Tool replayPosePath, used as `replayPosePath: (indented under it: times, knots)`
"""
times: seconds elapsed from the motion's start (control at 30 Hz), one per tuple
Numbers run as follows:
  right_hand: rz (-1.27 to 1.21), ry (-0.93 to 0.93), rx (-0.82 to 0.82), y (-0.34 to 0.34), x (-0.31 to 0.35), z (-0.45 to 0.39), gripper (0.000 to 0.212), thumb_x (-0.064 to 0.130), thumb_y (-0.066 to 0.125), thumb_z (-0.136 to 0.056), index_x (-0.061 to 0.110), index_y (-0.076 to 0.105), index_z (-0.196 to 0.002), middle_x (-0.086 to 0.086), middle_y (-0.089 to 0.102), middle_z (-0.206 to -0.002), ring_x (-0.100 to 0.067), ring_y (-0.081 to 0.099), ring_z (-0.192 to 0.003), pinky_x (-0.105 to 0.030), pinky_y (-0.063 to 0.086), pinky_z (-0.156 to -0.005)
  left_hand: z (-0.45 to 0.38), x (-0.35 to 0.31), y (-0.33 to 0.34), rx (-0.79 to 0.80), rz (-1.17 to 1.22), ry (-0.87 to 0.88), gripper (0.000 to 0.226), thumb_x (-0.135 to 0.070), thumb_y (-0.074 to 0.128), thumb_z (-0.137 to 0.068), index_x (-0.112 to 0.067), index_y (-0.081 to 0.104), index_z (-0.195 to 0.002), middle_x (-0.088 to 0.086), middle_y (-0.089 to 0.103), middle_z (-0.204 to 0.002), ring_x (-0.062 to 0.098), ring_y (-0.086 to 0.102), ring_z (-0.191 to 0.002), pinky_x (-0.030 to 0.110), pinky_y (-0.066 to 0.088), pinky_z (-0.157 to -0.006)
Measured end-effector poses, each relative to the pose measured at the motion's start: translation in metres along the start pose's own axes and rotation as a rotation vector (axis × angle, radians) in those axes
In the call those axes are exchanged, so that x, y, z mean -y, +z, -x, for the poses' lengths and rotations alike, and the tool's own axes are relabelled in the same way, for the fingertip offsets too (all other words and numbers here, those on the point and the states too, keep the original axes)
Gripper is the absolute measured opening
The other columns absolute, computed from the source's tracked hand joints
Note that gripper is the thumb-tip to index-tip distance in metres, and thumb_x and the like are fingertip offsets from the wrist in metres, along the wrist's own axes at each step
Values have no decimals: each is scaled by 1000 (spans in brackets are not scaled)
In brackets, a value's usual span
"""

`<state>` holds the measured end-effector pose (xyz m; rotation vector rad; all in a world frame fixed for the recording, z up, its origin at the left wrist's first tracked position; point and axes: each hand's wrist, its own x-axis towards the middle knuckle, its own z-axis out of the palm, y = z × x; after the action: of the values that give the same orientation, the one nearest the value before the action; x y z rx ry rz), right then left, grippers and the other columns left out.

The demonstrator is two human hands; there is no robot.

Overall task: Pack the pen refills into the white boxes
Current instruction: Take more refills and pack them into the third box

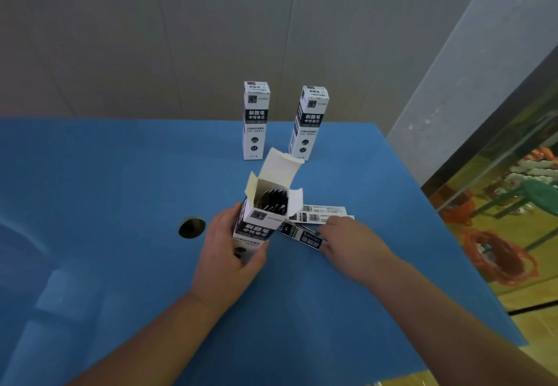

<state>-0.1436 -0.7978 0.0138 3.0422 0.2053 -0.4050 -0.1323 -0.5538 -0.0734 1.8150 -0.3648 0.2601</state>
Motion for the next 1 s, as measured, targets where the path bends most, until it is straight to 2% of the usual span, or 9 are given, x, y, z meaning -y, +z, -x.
replayPosePath:
  times: [0.17, 0.33, 0.47, 0.57, 0.67, 0.77, 0.83, 0.93, 1.0]
  knots:
    - [-32, 44, -21, 0, 2, 3, 23, 22, 48, -93, 17, 66, -106, -1, 60, -109, -25, 59, -104, -35, 54, -79, 0, -1, -1, 1, -10, 8, 68, -41, 74, -84, -60, 39, -139, -6, 58, -129, 26, 63, -120, 58, 57, -96]
    - [-68, 75, -57, -4, 0, 2, 12, 23, 52, -92, 18, 63, -92, -2, 60, -99, -26, 60, -94, -33, 49, -71, 0, 0, -2, 5, -13, -5, 69, -41, 74, -84, -58, 39, -141, -4, 58, -130, 25, 62, -122, 57, 56, -99]
    - [-143, 107, -116, -12, -3, 3, 23, 26, 53, -96, 15, 57, -76, -2, 55, -84, -25, 58, -78, -36, 50, -63, 1, -3, -2, 10, -20, -4, 69, -41, 74, -84, -61, 38, -139, -7, 57, -131, 24, 62, -124, 56, 56, -99]
    - [-334, 162, -164, -27, -4, 6, 32, 28, 61, -95, 8, 58, -70, -11, 57, -77, -32, 58, -72, -45, 50, -65, 1, -5, -2, 0, -35, 10, 71, -43, 73, -83, -67, 35, -138, -9, 56, -132, 22, 61, -125, 56, 55, -101]
    - [-565, 218, -224, -43, -5, 8, 33, 32, 65, -95, 7, 66, -74, -18, 60, -82, -32, 59, -74, -40, 46, -63, 0, -6, -2, 8, -45, 0, 70, -43, 72, -83, -67, 36, -137, -9, 57, -132, 21, 61, -125, 55, 55, -102]
    - [-923, 297, -254, -55, -7, 15, 20, 31, 69, -94, 19, 74, -79, -2, 74, -80, -16, 67, -71, -28, 46, -61, 0, -6, -2, 1, -41, -1, 68, -42, 72, -83, -64, 38, -138, -12, 57, -130, 22, 61, -124, 56, 54, -101]
    - [-1081, 279, -273, -63, -7, 20, 14, 27, 71, -93, 23, 77, -81, 9, 78, -79, -5, 71, -71, -26, 50, -66, 0, -5, -2, 1, -33, 6, 68, -40, 72, -83, -63, 40, -138, -15, 57, -130, 23, 61, -124, 57, 54, -100]
    - [-1278, 200, -351, -78, -6, 28, 9, 21, 74, -91, 16, 79, -86, -1, 80, -86, -22, 75, -85, -40, 57, -87, 0, -2, -2, 5, -28, 2, 68, -40, 74, -83, -60, 41, -140, -20, 56, -131, 23, 61, -125, 57, 55, -99]
    - [-1391, 122, -422, -89, -3, 34, 6, 20, 75, -90, 19, 81, -88, -4, 80, -89, -25, 77, -84, -44, 58, -90, 0, 0, -1, 5, -18, -11, 68, -39, 74, -83, -58, 43, -140, -20, 56, -131, 23, 61, -125, 57, 56, -99]
